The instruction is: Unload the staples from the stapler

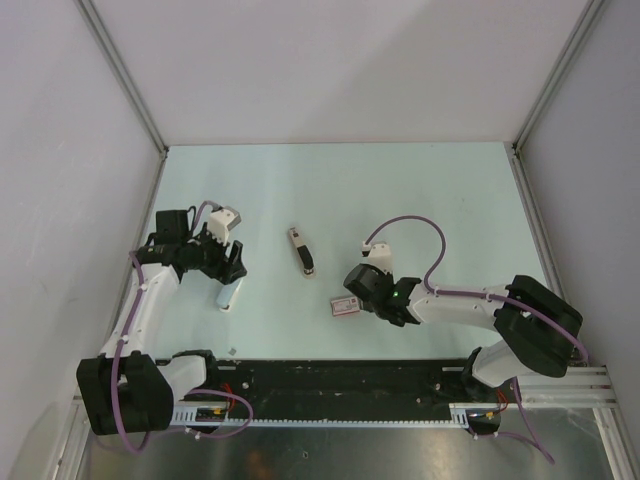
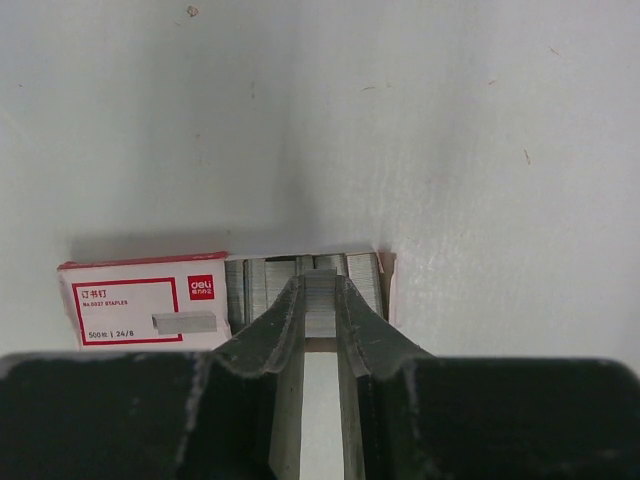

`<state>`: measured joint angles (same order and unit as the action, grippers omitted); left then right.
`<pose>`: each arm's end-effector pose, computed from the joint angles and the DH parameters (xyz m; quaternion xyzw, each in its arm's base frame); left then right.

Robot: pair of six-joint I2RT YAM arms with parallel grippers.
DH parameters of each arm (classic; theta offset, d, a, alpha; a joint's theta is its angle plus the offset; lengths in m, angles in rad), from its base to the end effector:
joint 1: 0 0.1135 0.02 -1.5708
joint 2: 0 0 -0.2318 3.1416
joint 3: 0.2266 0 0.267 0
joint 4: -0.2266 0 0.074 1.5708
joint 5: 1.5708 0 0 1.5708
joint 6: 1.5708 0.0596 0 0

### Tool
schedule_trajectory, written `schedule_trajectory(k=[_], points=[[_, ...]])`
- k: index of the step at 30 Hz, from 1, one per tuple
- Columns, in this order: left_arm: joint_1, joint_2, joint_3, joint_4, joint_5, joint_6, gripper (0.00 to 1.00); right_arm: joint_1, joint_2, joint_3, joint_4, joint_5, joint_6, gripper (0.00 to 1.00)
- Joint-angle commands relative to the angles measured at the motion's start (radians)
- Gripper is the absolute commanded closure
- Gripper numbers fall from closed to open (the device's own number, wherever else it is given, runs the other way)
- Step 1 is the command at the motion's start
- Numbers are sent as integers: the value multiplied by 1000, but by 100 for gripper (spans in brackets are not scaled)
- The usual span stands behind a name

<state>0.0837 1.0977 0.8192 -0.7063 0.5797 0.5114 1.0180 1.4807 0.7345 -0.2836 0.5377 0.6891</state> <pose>0.2514 -0.0117 0.2028 0.2754 0.8790 -0.1805 0.3448 0.1811 0.2354 0.1045 -0.0821 0.9281 0.0259 0.3622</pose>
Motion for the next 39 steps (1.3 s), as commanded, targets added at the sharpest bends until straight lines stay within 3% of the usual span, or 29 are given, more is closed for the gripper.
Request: schedule_trajectory(k=[1, 6, 14, 20, 26, 34, 39], points=[[10, -1, 24, -6, 29, -17, 28, 7, 4, 0, -12, 29, 26, 85], [9, -2, 24, -7, 28, -17, 28, 8, 7, 0, -10, 25, 26, 81], [9, -2, 27, -6, 25, -19, 27, 9, 7, 0, -9, 24, 24, 59], [10, -3, 28, -7, 32, -20, 27, 11, 1, -1, -11, 28, 23, 57], [9, -1, 30, -6, 36, -19, 27, 15, -35, -5, -17, 45, 28, 62], [10, -2, 33, -7, 34, -20, 27, 14, -85, -35, -12, 27, 50, 86], [10, -3, 36, -8, 33, -20, 27, 15, -79, -35, -13, 17, 49, 94]])
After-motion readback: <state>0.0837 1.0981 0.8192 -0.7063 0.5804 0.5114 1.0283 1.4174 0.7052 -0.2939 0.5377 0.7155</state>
